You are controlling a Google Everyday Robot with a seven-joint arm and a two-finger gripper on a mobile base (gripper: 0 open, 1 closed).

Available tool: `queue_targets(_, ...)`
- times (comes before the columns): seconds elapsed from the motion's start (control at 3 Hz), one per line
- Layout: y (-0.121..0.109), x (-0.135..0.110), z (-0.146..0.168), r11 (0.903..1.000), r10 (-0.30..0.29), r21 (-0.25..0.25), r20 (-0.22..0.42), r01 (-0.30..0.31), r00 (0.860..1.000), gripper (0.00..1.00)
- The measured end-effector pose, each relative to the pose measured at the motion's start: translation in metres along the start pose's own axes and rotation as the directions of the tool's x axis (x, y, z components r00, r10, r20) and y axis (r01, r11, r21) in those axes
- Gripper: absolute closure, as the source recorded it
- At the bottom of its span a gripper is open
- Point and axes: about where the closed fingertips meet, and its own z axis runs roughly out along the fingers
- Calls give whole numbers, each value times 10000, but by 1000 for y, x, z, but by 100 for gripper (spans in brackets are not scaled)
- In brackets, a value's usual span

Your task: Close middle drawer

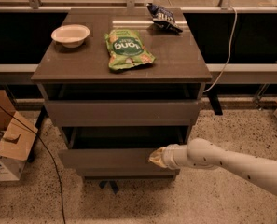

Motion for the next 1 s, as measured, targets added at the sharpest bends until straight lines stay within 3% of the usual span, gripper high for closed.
queue_targets(0.67, 3, -1, 3, 10000, -3, -78, 9, 3, 10000, 0)
queue_targets(1.0, 3, -1, 3, 10000, -3, -78, 9, 3, 10000, 0)
